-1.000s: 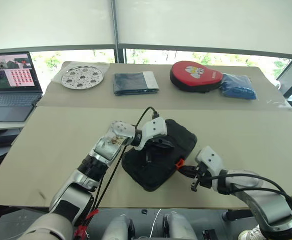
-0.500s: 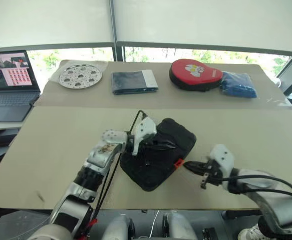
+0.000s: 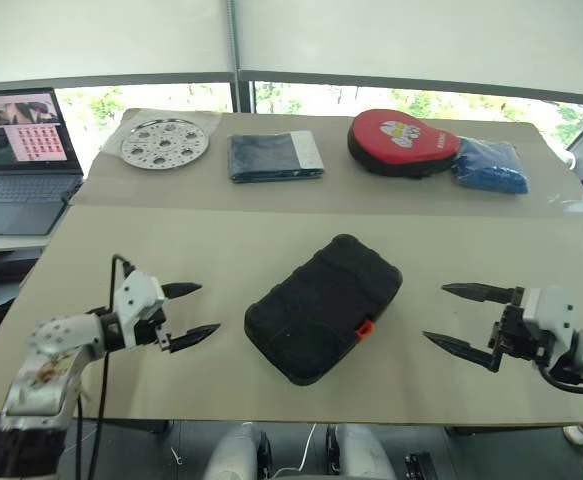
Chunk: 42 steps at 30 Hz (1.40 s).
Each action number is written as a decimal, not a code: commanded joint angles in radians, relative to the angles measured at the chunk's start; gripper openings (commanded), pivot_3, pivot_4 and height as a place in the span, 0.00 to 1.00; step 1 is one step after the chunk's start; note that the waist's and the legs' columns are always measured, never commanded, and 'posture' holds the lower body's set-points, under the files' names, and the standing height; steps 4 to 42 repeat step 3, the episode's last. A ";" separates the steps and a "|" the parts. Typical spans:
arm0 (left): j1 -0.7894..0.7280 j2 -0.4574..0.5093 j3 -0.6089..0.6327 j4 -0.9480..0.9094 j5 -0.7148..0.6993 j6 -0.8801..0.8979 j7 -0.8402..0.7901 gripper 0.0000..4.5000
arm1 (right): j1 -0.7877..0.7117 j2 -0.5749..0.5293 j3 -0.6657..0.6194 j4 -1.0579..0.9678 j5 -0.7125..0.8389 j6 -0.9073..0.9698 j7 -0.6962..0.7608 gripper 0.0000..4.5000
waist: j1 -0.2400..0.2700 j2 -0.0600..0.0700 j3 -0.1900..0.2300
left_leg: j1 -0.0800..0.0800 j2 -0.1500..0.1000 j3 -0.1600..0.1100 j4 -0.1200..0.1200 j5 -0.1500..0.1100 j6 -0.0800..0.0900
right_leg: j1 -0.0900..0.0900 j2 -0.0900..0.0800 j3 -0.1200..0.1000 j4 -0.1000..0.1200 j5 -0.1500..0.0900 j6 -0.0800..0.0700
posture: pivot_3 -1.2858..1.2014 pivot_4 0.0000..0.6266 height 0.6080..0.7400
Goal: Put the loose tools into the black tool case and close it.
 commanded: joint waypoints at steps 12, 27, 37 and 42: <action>0.121 -0.003 0.085 -0.043 0.000 -0.112 0.049 1.00 | -0.031 -0.036 0.014 0.144 -0.042 -0.192 0.094 0.98 | -0.001 0.001 0.000 | 0.000 0.000 0.000 -0.001 -0.002 -0.003 | 0.000 -0.002 0.000 0.000 -0.002 -0.004 | 0.52 0.24 1.00; 0.121 -0.003 0.085 -0.043 0.000 -0.112 0.049 1.00 | -0.031 -0.036 0.014 0.144 -0.042 -0.192 0.094 0.98 | -0.001 0.001 0.000 | 0.000 0.000 0.000 -0.001 -0.002 -0.003 | 0.000 -0.002 0.000 0.000 -0.002 -0.004 | 0.52 0.24 1.00; 0.121 -0.003 0.085 -0.043 0.000 -0.112 0.049 1.00 | -0.031 -0.036 0.014 0.144 -0.042 -0.192 0.094 0.98 | -0.001 0.001 0.000 | 0.000 0.000 0.000 -0.001 -0.002 -0.003 | 0.000 -0.002 0.000 0.000 -0.002 -0.004 | 0.52 0.24 1.00; 0.121 -0.003 0.085 -0.043 0.000 -0.112 0.049 1.00 | -0.031 -0.036 0.014 0.144 -0.042 -0.192 0.094 0.98 | -0.001 0.001 0.000 | 0.000 0.000 0.000 -0.001 -0.002 -0.003 | 0.000 -0.002 0.000 0.000 -0.002 -0.004 | 0.52 0.24 1.00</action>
